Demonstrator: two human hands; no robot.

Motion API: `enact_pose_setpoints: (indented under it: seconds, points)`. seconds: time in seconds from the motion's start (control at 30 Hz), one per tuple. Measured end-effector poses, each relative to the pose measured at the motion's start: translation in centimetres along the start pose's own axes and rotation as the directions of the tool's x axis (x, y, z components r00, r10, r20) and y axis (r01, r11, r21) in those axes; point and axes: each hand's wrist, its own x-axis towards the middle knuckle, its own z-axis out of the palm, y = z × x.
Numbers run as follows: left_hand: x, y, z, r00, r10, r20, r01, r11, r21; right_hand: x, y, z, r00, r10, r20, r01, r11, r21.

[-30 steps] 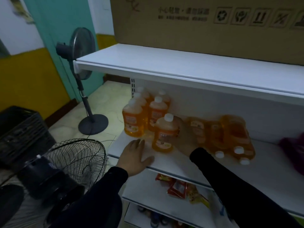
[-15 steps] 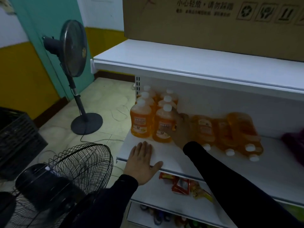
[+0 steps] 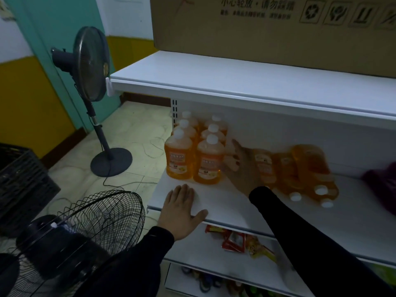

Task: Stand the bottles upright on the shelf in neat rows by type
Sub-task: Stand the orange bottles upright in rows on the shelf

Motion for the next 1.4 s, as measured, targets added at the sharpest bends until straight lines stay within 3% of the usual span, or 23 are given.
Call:
enact_pose_setpoints:
  seconds: [0.07, 0.17, 0.27, 0.43, 0.53, 0.6, 0.77, 0.83, 0.9, 1.0, 1.07, 1.17, 1.3, 1.4]
  points:
    - [0.3, 0.5, -0.4, 0.998, 0.064, 0.003, -0.064, 0.997, -0.041, -0.2, 2.6, -1.8, 0.995, 0.048, -0.088, -0.066, 0.975, -0.21]
    - [1.2, 2.8, -1.0, 0.987, 0.161, -0.013, -0.161, 0.98, -0.114, -1.1, 6.7, -3.8, 0.987, 0.156, 0.036, -0.101, 0.783, -0.614]
    - [2.5, 5.8, -1.6, 0.978, 0.205, -0.021, -0.205, 0.96, -0.192, -2.2, 8.4, -3.8, 0.971, 0.213, 0.109, -0.087, 0.74, -0.667]
    - [4.6, 8.9, -2.3, 0.974, 0.222, -0.045, -0.226, 0.928, -0.297, -3.5, 7.8, -4.7, 0.973, 0.118, 0.198, 0.026, 0.795, -0.606]
    - [5.7, 9.9, -2.1, 0.971, 0.235, -0.038, -0.236, 0.924, -0.3, -5.6, 7.9, -6.7, 0.932, 0.061, 0.358, 0.101, 0.903, -0.417]
    - [6.4, 10.7, -1.9, 0.969, 0.241, -0.046, -0.244, 0.927, -0.286, -6.4, 7.4, -8.6, 0.898, 0.083, 0.433, 0.042, 0.961, -0.273]
    - [8.6, 12.9, -1.7, 0.974, 0.201, -0.108, -0.227, 0.907, -0.356, -3.9, 4.8, -13.2, 0.916, -0.022, 0.401, 0.095, 0.982, -0.163]
    - [9.5, 13.4, -1.9, 0.988, 0.142, -0.056, -0.149, 0.824, -0.547, -2.5, 3.7, -14.1, 0.957, -0.047, 0.288, 0.09, 0.986, -0.137]
    - [10.0, 13.6, -2.1, 0.994, 0.108, 0.027, -0.052, 0.671, -0.74, -1.4, 3.5, -14.3, 0.977, -0.012, 0.211, 0.024, 0.998, -0.056]
    - [10.4, 13.6, -2.1, 0.995, 0.067, 0.074, 0.03, 0.502, -0.864, -0.8, 4.2, -13.6, 0.95, 0.046, 0.31, -0.081, 0.992, 0.101]
    - [10.2, 13.7, -2.1, 0.996, 0.049, 0.072, 0.041, 0.474, -0.879, -0.8, 4.7, -12.8, 0.932, 0.032, 0.362, -0.078, 0.991, 0.113]
    - [9.0, 13.1, -1.6, 0.993, 0.093, 0.074, 0.003, 0.6, -0.8, -0.8, 5.3, -11.6, 0.94, 0.013, 0.34, -0.037, 0.997, 0.065]
    - [6.8, 11.4, 0.1, 0.981, 0.171, 0.089, -0.118, 0.897, -0.426, 0.2, 6.6, -10.0, 0.969, -0.016, 0.246, 0.001, 0.998, 0.059]
    - [5.9, 10.9, 1.0, 0.977, 0.204, 0.068, -0.191, 0.968, -0.163, 2.0, 6.9, -8.6, 0.987, 0.006, 0.16, -0.008, 1.0, 0.013]
